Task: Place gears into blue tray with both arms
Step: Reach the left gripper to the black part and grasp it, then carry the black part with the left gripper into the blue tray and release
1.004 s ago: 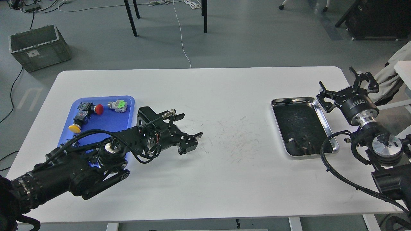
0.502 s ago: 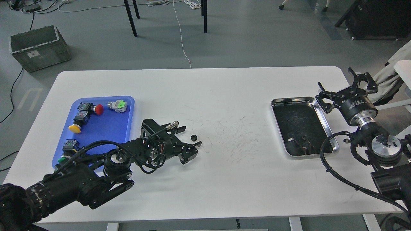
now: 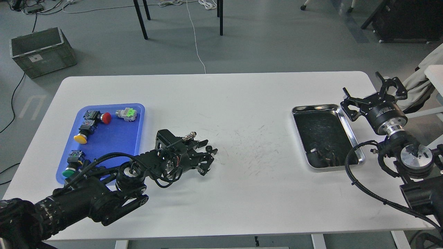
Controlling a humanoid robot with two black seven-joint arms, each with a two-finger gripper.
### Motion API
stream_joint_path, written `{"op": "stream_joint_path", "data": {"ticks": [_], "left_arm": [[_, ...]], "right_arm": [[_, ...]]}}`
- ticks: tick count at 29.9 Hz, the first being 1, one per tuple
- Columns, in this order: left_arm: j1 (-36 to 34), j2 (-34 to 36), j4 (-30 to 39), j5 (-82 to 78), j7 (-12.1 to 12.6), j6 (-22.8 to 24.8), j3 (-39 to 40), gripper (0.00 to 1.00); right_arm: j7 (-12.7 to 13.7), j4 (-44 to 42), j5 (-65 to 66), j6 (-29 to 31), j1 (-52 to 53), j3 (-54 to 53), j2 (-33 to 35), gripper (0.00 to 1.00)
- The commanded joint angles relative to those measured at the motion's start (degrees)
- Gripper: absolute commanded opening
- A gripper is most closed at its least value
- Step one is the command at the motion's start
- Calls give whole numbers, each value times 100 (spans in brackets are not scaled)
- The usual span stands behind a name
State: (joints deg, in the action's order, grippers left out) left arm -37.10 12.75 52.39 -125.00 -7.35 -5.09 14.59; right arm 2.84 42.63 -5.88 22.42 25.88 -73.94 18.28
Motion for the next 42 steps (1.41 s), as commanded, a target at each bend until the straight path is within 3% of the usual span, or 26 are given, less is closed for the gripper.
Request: {"op": "stream_joint_path", "data": {"ticks": [1, 8, 16, 24, 32, 42], "left_arm": [[9, 8, 8, 0, 6, -1, 0, 9], [-34, 324, 315, 0, 23, -185, 88, 9], [-553, 2221, 1809, 932, 419, -80, 264, 9], [-527, 3752, 1810, 2725, 463, -80, 158, 9], [202, 3481, 1231, 2965, 454, -458, 158, 10], [352, 2593, 246, 2912, 428, -502, 106, 11]], "right_arm": [[6, -1, -1, -1, -4, 3, 0, 95], [-3, -1, -1, -9, 40, 11, 0, 96], [-3, 17, -1, -18, 84, 20, 0, 96], [6, 26, -1, -27, 84, 20, -18, 96], [6, 35, 8, -36, 84, 20, -27, 96], [6, 8, 8, -36, 93, 20, 8, 96]]}}
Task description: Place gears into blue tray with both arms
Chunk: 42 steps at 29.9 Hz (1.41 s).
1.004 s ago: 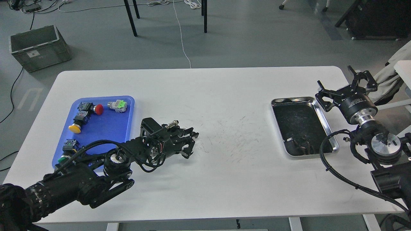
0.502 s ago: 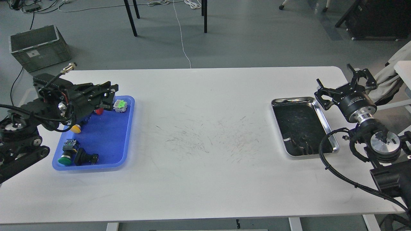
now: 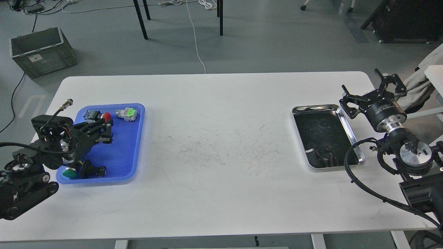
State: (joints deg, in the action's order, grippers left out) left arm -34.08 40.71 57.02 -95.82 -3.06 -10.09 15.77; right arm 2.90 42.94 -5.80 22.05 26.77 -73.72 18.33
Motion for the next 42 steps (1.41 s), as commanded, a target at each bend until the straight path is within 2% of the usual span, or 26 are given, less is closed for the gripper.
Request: {"op": "stream_joint_path", "data": {"ticks": [1, 8, 12, 14, 15, 18, 21, 22, 27, 32, 34, 38, 42], "left_arm": [[68, -247, -287, -7, -2, 7, -13, 11], [77, -511, -780, 1, -46, 7, -13, 13], [77, -555, -789, 1, -37, 7, -13, 25], [68, -564, -798, 1, -19, 7, -13, 35], [68, -564, -806, 1, -28, -2, -13, 44], [60, -564, -806, 28, -28, -19, -4, 62], [-10, -564, -798, 89, -37, -116, 31, 94], [-46, -538, -780, 98, -37, -142, 57, 96], [-598, -345, -535, 439, -28, -230, 381, 98], [-1275, -406, -507, 2158, 16, -222, 997, 98], [-1451, -546, -665, 3082, 16, -204, 1164, 98], [-1776, -1230, -1455, 4901, -19, 23, 1314, 98], [-1839, -1592, -1580, 6774, -46, 402, 1779, 98]], "right_arm": [[0, -22, 0, 10, -5, -2, 3, 96], [0, -31, 0, 10, -5, -2, 12, 96], [0, -31, 0, 10, -5, -2, 3, 96], [0, -31, 0, 10, -5, -2, 3, 96], [0, -31, 0, 10, -5, -2, 3, 96], [0, -23, 0, 10, -5, -2, 3, 96], [0, -22, 0, 1, -5, -2, 3, 96], [0, -22, 9, -7, 3, 6, 3, 96], [0, 39, 53, -34, 108, 208, -5, 96], [0, 65, 53, -43, 311, 340, 3, 96], [0, 39, 53, -43, 416, 358, 12, 96], [9, 48, 62, -86, 504, 516, 38, 96], [26, 57, 62, -122, 610, 542, 135, 96]]}}
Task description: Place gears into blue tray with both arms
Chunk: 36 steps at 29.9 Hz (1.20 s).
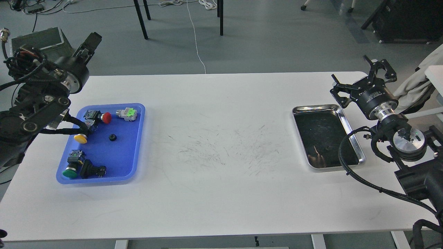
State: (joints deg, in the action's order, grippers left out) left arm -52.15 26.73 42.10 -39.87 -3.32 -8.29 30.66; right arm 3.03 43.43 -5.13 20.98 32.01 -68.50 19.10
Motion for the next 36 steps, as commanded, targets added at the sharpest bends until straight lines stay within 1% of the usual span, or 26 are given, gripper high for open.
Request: {"op": "stream_joint_path", "data": {"ticks": [1, 3, 4, 6, 9, 10, 12, 16, 18, 20, 22, 25, 27, 29, 31, 36], "left_arm": [[-14, -229, -105, 1349, -37, 257, 370, 98], [21, -360, -114, 1456, -115, 353, 563, 98], [108, -457, -141, 1517, -168, 502, 712, 98], [319, -572, -193, 1727, -221, 932, 1089, 98], [460, -581, -246, 1930, -221, 1626, 1232, 98], [487, -581, -246, 1948, -221, 1802, 1275, 98], [496, -590, -264, 2123, -221, 2032, 1337, 98], [513, -607, -378, 2800, -204, 2129, 1355, 98], [513, -616, -404, 2959, -204, 2173, 1355, 98], [522, -625, -422, 2968, -212, 2208, 1346, 98], [522, -642, -422, 2950, -230, 2182, 1311, 98], [540, -642, -422, 2898, -248, 2165, 1293, 98], [566, -642, -422, 2880, -353, 2156, 1267, 98], [584, -660, -413, 2828, -423, 2156, 1154, 98], [592, -660, -413, 2810, -441, 2147, 1048, 98], [592, -651, -413, 2801, -441, 2147, 1039, 98]], "right_arm": [[14, 8, -5, -15, 104, 21, 58, 96], [14, 26, -14, -15, 121, 30, 58, 96], [22, 52, -14, -15, 130, 30, 50, 96], [31, 262, -5, -76, 139, 47, 58, 96], [31, 928, 108, -400, 95, 397, 93, 96], [31, 1122, 213, -515, 95, 599, 172, 96], [31, 1492, 433, -700, 148, 916, 540, 96], [101, 2098, 706, -780, 314, 1251, 1033, 96], [198, 2389, 1100, -788, 437, 1462, 1401, 96], [233, 2687, 1671, -797, 508, 1664, 1823, 96], [242, 3065, 2434, -788, 517, 1927, 2175, 96], [234, 3584, 3945, -788, 465, 2401, 2878, 96], [225, 3874, 5017, -788, 429, 2762, 3247, 97], [225, 4015, 6037, -806, 420, 3166, 3441, 97], [225, 4033, 6724, -867, 420, 3474, 3495, 98], [225, 4007, 7359, -955, 412, 4002, 3521, 98]]}}
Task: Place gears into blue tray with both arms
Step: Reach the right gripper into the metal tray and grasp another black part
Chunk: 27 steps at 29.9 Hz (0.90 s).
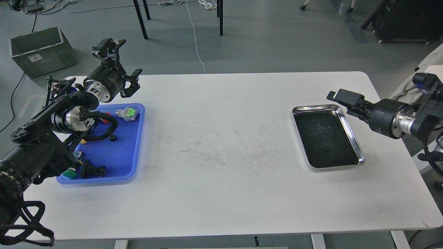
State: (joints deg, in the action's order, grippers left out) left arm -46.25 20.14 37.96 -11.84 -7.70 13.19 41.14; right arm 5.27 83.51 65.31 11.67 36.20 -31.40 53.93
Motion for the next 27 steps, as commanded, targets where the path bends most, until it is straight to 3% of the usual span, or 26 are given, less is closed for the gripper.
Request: {"op": "stream_joint_path", "data": {"ticks": [1, 8, 18, 27], "left_arm": [[2, 16, 1, -11, 6, -1, -9, 98], [11, -1, 9, -143, 6, -36, -18, 98], [2, -63, 9, -143, -3, -71, -18, 98], [-16, -72, 9, -143, -12, -80, -9, 98]], "right_arm": [[1, -10, 473, -24, 1, 397, 56, 98], [1, -396, 1713, -77, -25, 960, -5, 98], [1, -1169, 2170, -182, -34, 1251, -813, 96], [-8, -1381, 2267, -182, 27, 1303, -1121, 93]]}}
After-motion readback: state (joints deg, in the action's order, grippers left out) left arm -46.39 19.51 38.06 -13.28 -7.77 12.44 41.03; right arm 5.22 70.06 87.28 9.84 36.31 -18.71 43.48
